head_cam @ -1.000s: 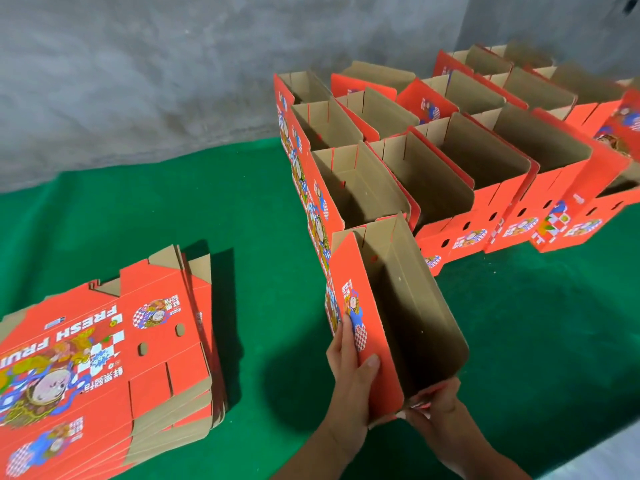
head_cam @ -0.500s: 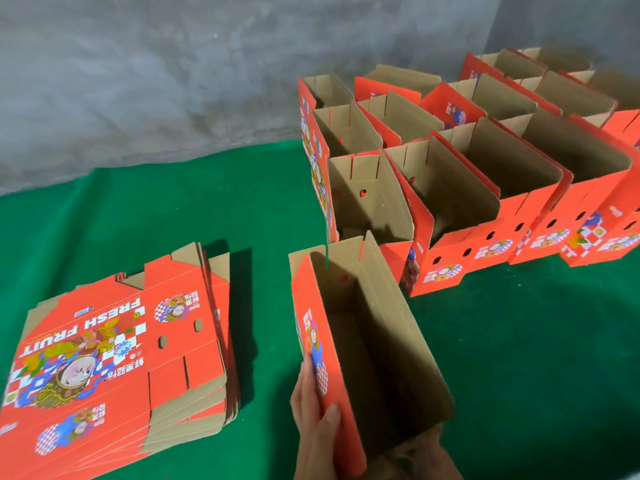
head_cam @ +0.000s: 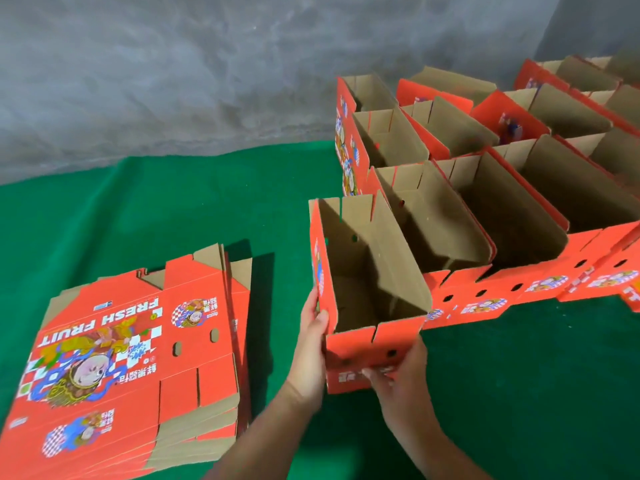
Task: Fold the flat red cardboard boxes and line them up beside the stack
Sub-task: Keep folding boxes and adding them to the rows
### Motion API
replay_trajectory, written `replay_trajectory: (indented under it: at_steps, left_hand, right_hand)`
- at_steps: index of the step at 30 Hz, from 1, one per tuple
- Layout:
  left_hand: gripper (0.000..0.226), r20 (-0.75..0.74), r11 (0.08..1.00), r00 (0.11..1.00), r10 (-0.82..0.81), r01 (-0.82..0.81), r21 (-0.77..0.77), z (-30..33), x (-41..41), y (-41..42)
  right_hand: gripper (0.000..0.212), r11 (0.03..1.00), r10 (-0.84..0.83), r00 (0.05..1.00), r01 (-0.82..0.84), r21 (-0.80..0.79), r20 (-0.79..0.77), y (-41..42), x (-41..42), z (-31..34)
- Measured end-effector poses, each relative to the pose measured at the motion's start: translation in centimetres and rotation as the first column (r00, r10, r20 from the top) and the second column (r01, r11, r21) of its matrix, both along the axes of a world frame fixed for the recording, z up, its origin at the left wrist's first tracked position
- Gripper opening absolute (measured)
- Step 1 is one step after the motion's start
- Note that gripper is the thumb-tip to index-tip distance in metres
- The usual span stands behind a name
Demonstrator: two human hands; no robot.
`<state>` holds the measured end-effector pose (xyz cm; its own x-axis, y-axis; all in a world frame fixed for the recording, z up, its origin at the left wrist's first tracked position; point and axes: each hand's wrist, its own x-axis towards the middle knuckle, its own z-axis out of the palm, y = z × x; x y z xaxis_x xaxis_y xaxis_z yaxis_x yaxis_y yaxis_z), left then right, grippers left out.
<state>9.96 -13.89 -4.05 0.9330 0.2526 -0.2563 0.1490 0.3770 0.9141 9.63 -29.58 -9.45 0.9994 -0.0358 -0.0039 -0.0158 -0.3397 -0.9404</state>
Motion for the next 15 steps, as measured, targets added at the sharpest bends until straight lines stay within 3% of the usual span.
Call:
replay_trajectory:
  at_steps: [2,4,6,8,11,13,15]
  left_hand:
    - [0.062,-0.012,1.0,1.0,-0.024,0.024,0.011,-0.2,4.3,0.2]
    - [0.067,-0.008,0.993,0.998,-0.067,0.067,0.096,-0.2,7.7,0.5]
    - [0.068,0.008,0.989,0.996,-0.093,0.092,0.113,-0.8,10.3,1.1]
    - [0.07,0.01,0.987,0.997,-0.082,0.08,0.137,-0.5,11.8,1.8]
    - [0.065,-0.08,0.973,0.996,0.041,-0.022,0.231,-0.2,13.5,4.0]
    - [0.053,-0.134,0.992,0.987,0.085,-0.071,0.107,-0.7,14.1,5.7]
    - [0.041,-0.219,0.997,0.975,0.036,-0.019,0.08,-1.3,12.6,6.0]
  right_hand:
    - [0.107,0.984,-0.174,0.982,0.172,-0.035,-0.079,1.8,2.3,0.0]
    - [0.106,0.928,-0.373,0.89,0.359,-0.101,-0.261,3.8,4.7,0.4]
    - [0.077,0.887,-0.431,0.853,0.46,0.036,-0.295,6.6,7.0,0.9]
    - [0.045,0.877,-0.329,0.93,0.365,0.312,-0.162,9.0,9.1,1.4]
    - [0.027,0.888,-0.214,0.965,0.258,0.38,-0.154,11.8,10.0,1.0]
    - [0.034,0.972,-0.068,0.993,0.087,0.218,-0.093,13.3,8.1,-0.1]
    - [0.028,0.988,0.152,0.988,-0.152,-0.005,0.0,14.1,6.5,-1.4]
